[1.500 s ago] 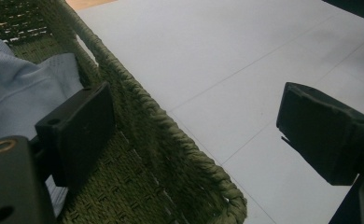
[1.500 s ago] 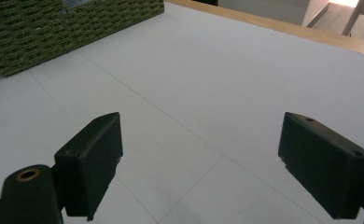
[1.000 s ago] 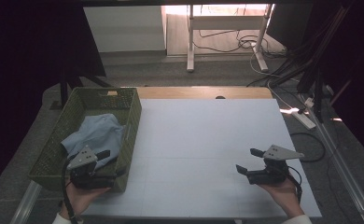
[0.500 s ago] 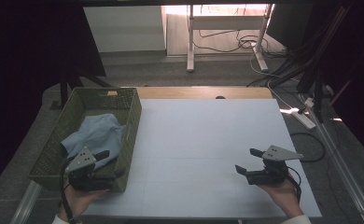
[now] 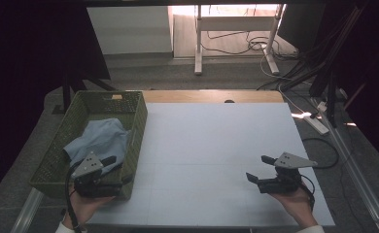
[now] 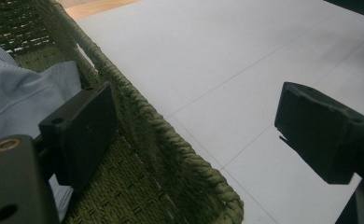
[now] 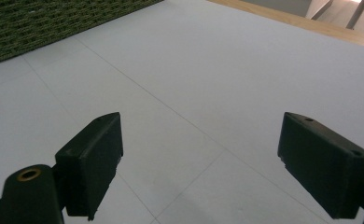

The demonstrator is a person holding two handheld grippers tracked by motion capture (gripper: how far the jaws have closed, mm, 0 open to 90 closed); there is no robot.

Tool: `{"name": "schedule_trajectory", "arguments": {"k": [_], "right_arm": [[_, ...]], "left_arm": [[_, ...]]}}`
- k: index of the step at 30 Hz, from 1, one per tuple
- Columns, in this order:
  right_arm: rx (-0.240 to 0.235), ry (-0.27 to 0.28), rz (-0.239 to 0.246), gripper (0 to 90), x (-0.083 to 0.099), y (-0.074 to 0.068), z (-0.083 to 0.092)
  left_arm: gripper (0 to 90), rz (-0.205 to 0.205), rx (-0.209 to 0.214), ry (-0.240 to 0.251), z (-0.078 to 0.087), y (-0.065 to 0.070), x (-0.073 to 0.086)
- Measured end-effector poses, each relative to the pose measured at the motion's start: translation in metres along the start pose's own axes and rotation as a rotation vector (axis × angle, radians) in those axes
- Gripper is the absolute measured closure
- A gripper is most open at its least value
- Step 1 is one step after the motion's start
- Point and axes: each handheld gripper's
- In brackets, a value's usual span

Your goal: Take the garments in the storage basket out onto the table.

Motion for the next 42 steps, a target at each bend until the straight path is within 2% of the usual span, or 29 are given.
{"name": "schedule_trajectory", "arguments": {"k": [7,15,21,42], "right_arm": [[0.003,0.015,-0.013,15.0,0.001,0.001,0.006],[0.002,0.016,-0.014,15.0,0.001,0.001,0.003],[-0.005,0.005,-0.01,15.0,0.002,-0.001,0.0],[0.011,-0.007,-0.013,15.0,0.005,-0.001,0.001]], "left_arm": [[13.0,0.003,-0.012,-0.019,-0.001,0.001,-0.012],[13.2,-0.022,-0.04,-0.041,0.004,-0.002,-0.029],[13.2,-0.026,-0.051,-0.067,0.001,-0.008,-0.034],[13.5,-0.019,-0.056,-0.086,-0.002,-0.024,-0.051]]}}
Point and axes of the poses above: each handheld gripper's, and its own axes: z roughly backward along the jaws, x roughly out of its underside, y roughly to its right, and after that the axes turned 1 degree about z, right-handed
